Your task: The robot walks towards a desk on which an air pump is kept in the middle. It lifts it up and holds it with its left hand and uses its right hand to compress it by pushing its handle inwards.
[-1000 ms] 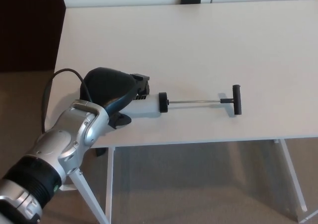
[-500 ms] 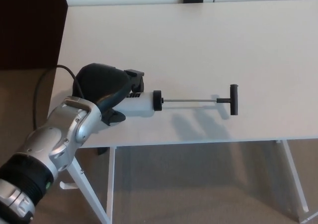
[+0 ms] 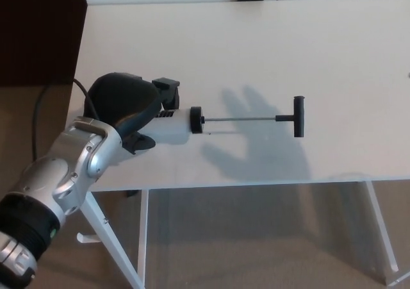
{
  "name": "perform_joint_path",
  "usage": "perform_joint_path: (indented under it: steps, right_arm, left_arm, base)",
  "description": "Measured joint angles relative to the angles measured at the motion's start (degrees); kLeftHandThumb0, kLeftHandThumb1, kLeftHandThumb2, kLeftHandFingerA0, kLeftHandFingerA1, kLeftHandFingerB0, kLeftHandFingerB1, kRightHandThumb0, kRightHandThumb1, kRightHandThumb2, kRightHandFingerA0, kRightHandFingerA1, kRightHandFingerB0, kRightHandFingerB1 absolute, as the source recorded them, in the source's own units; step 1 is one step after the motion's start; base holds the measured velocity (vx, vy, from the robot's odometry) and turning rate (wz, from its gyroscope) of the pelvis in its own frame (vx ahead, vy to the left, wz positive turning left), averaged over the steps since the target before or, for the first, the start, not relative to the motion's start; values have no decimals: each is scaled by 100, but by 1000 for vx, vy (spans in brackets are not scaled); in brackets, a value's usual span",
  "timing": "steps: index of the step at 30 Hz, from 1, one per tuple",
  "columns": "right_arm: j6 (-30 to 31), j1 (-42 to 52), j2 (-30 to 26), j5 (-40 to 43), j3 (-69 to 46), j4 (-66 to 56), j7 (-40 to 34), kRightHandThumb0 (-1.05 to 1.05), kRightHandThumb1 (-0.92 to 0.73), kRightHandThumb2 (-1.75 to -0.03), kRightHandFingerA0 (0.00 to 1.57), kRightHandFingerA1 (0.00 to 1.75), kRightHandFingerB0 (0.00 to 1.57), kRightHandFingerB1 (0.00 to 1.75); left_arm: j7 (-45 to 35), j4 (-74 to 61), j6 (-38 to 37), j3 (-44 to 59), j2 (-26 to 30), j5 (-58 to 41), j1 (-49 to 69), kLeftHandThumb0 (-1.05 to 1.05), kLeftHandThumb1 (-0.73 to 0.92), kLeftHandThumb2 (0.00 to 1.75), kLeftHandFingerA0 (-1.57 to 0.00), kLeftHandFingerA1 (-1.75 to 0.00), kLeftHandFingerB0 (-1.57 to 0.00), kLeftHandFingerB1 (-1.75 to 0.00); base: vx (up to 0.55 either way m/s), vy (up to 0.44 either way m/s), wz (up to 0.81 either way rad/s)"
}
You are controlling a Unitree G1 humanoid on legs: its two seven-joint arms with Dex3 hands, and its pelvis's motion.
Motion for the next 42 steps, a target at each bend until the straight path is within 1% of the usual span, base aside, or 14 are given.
perform_joint_path:
  steps: [2,3,5,10,11,13,14,18,26,31,33,35,36,42]
  right_arm:
    - [10,-164,6,-35,62,408,-26,-73,-87,-66,0,20,0,20]
    - [13,-255,16,-50,95,649,-41,-74,-71,-106,0,22,0,20]
    - [19,-386,35,-69,137,1059,-64,-78,-72,-105,0,19,0,17]
    - [23,-571,82,-98,181,1854,-111,-78,-72,-107,0,20,0,17]
    - [20,-617,110,-109,189,2154,-128,-82,-75,-107,0,16,0,14]
    - [16,-651,145,-116,195,2458,-148,-82,-75,-107,0,16,0,14]
    - [12,-662,176,-119,201,2645,-161,-84,-76,-107,0,15,0,13]
    - [-33,-687,389,-137,233,3444,-239,-83,-75,-107,0,16,0,14]
    - [-393,-627,794,-257,444,4159,-356,-85,-77,-108,0,15,0,11]
    - [-596,-580,890,-253,463,4278,-351,-87,-78,-109,0,13,0,9]
    - [-643,-567,923,-246,466,4286,-342,-89,-79,-110,0,12,0,8]
    - [-679,-555,946,-238,473,4287,-328,-90,-80,-112,0,13,0,9]
    - [-698,-549,955,-237,481,4285,-322,-89,-79,-112,0,13,0,10]
    - [-772,-482,1007,-235,542,4187,-295,-86,-79,-113,0,15,0,12]
  left_arm:
    - [0,-1,-21,16,5,0,-29,-13,74,57,-75,-174,-84,-90]
    - [0,-1,-37,24,8,0,-49,-10,80,62,-77,-174,-70,-127]
    - [0,-4,-57,36,9,0,-89,-12,81,67,-74,-174,-64,-140]
    - [0,-10,-91,68,10,0,-137,-12,80,64,-75,-175,-82,-90]
    - [0,-11,-93,76,11,0,-150,-17,77,70,-97,-166,-79,-112]
    - [0,-12,-105,87,12,0,-166,-17,77,70,-97,-166,-79,-112]
    - [0,-14,-114,98,13,0,-180,-13,83,62,-72,-175,-65,-127]
    - [0,-28,-186,179,23,-3,-273,-16,81,61,-74,-175,-76,-108]
    - [17,-33,-406,300,30,-7,-454,-14,75,59,-73,-175,-70,-127]
    - [33,-29,-477,316,18,0,-462,-16,79,61,-76,-175,-81,-100]
    - [51,-24,-496,326,10,0,-468,-17,80,63,-76,-175,-78,-113]
    - [79,-16,-499,347,5,-1,-471,-17,74,71,-102,-166,-75,-132]
    - [90,-11,-501,355,4,-2,-471,-15,82,65,-76,-175,-64,-136]
    - [105,26,-578,376,2,0,-472,-12,79,66,-73,-175,-61,-147]
  base:
    - [0,0,0]
    - [0,0,0]
    - [0,0,0]
    - [0,0,0]
    - [0,0,0]
    - [0,0,0]
    - [0,0,0]
    - [0,0,0]
    - [0,0,0]
    - [0,0,0]
    - [0,0,0]
    - [0,0,0]
    - [0,0,0]
    - [0,0,0]
